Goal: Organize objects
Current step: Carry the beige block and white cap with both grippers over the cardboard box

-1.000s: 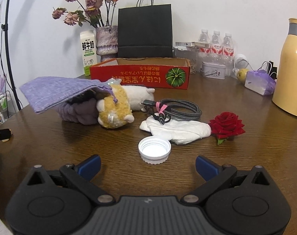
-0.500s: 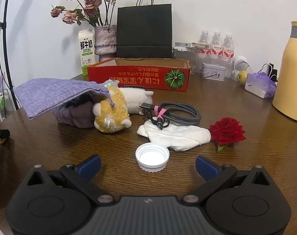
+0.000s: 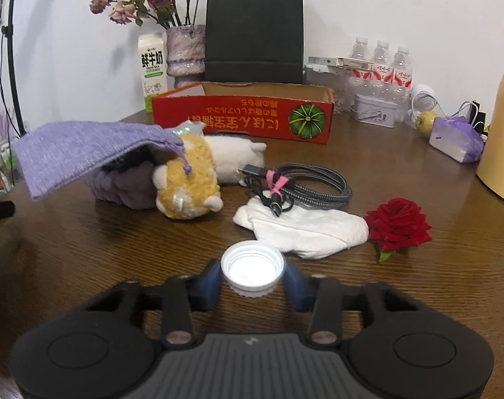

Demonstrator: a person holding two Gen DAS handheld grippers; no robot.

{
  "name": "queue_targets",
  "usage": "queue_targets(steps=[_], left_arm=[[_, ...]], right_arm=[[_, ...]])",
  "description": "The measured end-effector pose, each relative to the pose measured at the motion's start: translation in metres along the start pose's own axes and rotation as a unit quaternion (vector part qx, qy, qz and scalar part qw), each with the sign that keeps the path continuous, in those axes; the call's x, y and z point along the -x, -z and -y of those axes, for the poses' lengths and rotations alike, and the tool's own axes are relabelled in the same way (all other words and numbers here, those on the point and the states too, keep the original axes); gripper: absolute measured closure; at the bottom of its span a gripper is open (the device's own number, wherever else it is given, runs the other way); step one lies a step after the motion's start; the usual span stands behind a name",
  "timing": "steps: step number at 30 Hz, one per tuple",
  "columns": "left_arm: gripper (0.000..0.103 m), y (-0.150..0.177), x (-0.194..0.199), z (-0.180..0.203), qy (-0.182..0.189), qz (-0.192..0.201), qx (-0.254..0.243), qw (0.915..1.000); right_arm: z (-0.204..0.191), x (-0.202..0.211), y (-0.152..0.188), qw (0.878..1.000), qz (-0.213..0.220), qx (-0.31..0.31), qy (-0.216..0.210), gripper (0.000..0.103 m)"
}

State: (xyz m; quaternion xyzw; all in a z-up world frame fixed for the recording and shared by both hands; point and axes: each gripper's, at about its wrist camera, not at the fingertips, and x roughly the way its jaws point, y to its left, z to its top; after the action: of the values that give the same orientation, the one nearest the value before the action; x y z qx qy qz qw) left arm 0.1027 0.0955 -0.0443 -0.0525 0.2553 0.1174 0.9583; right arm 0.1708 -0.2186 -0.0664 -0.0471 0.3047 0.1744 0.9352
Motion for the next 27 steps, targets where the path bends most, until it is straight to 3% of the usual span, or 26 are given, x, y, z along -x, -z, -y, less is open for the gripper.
queue_targets(steps=[27], left_arm=[[0.082, -0.019, 0.026, 0.010, 0.017, 0.036, -0.007, 0.9992]], right_arm=[[-0.003, 0.037, -0.012, 0.998, 0.059, 0.002, -0.022, 0.064]])
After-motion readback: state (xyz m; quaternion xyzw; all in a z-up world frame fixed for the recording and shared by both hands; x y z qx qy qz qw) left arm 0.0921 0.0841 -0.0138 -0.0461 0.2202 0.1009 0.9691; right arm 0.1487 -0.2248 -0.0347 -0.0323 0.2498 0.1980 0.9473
